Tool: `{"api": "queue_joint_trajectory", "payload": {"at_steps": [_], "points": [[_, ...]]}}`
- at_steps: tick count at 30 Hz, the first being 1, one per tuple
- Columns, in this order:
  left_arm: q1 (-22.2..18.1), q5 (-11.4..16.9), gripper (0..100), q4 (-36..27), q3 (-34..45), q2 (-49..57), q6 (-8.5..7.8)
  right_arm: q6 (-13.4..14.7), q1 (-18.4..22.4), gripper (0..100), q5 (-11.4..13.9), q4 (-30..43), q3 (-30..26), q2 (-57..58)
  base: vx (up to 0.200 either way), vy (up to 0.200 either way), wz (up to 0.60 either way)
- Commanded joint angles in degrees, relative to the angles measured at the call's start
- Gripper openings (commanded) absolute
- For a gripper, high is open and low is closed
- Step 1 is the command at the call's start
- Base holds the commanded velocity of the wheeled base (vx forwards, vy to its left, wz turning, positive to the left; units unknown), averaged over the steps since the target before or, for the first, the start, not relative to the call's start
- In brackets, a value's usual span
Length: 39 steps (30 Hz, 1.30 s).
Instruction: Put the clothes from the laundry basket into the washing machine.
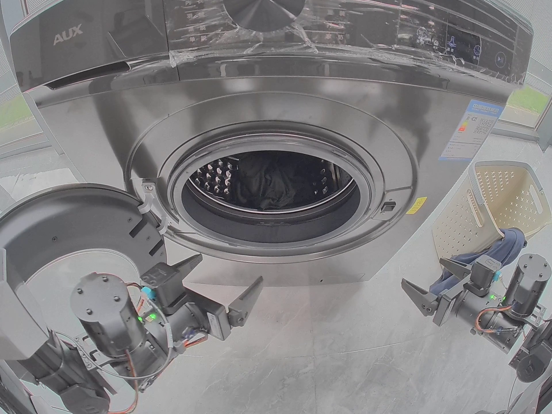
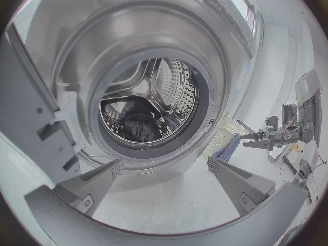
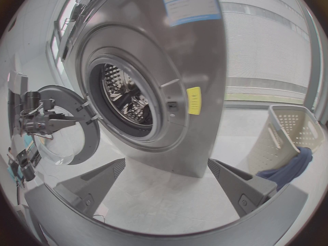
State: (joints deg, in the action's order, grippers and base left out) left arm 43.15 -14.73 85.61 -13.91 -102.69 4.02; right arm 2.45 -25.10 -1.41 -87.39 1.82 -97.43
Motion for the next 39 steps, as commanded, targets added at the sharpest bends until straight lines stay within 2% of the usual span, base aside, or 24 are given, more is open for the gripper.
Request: {"api": "queue_joint_trajectory", "payload": {"at_steps": [1, 4, 7, 11, 14, 20, 21, 23, 26, 30, 31, 32, 33, 34, 37, 38, 39], "points": [[-1.32, -0.04, 100, 2.10, 5.91, 6.37, -0.42, 0.19, 0.49, 100, -1.93, 1.17, -1.73, 5.49, 0.000, 0.000, 0.00], [-2.55, 0.14, 100, 2.19, 8.11, 8.65, -0.51, 0.19, 0.49, 100, -2.01, 2.84, -1.73, 7.34, 0.000, 0.000, 0.00], [-5.80, 0.75, 100, 1.92, 10.66, 13.40, -0.60, 0.01, 0.84, 100, -2.45, 7.68, -1.73, 11.82, -0.067, 0.000, 0.00], [-7.65, 0.75, 100, -0.01, 11.71, 18.23, -1.47, -0.08, 3.39, 100, -2.37, 12.07, -1.73, 14.11, -0.200, 0.000, 0.00], [-8.61, 0.75, 100, -2.82, 12.85, 21.57, -2.18, 0.19, 4.01, 100, -2.45, 12.69, -1.73, 14.99, -0.067, 0.000, 0.00], [-8.79, 0.75, 100, -6.25, 13.91, 26.93, -1.91, 0.27, 3.92, 100, -3.16, 17.26, -1.82, 19.03, -0.167, 0.000, 0.00], [-8.79, 0.66, 100, -8.71, 13.91, 29.66, -1.56, 0.27, 3.66, 100, -4.30, 20.60, -1.82, 22.19, -0.200, 0.000, 0.00], [-8.79, 0.58, 100, -12.84, 13.91, 32.47, -1.47, 0.36, 3.30, 100, -5.00, 23.94, -1.73, 25.44, 0.000, 0.000, 0.00], [-8.79, 0.31, 100, -20.40, 13.91, 38.53, -1.47, 0.27, 3.39, 100, -5.27, 29.30, -1.73, 30.54, 0.000, 0.000, 0.00], [-8.79, 0.66, 100, -30.86, 13.91, 48.47, -1.74, 0.19, 3.92, 100, -5.09, 37.12, -1.73, 37.66, -0.200, 0.000, 0.00], [-8.79, 0.66, 100, -30.86, 13.91, 48.47, -1.74, 0.19, 3.92, 100, -5.09, 37.12, -1.73, 37.66, 0.000, 0.000, 0.00], [-8.79, 0.58, 100, -35.08, 13.82, 52.24, -1.65, 0.19, 4.01, 100, -5.09, 40.46, -1.73, 40.91, 0.000, 0.000, 0.00], [-8.79, 0.58, 100, -35.08, 13.82, 52.24, -1.65, 0.19, 4.01, 100, -5.09, 40.46, -1.73, 40.91, 0.000, 0.000, 0.00], [-9.32, 0.58, 100, -38.94, 13.91, 56.29, -1.39, 0.27, 4.01, 100, -5.09, 44.24, -1.73, 44.96, 0.000, 0.000, 0.00], [-11.16, 0.75, 100, -42.46, 13.82, 60.95, -1.56, 0.36, 4.45, 100, -5.09, 48.55, -1.73, 49.53, -0.067, 0.000, 0.00], [-12.48, 0.93, 100, -45.18, 13.91, 64.46, -1.56, 0.27, 5.59, 100, -5.09, 52.24, -1.73, 53.66, -0.200, 0.000, 0.00], [-12.48, 0.93, 100, -45.18, 13.91, 64.46, -1.56, 0.27, 5.59, 100, -5.09, 52.24, -1.73, 53.66, -0.200, 0.000, 0.00]]}}
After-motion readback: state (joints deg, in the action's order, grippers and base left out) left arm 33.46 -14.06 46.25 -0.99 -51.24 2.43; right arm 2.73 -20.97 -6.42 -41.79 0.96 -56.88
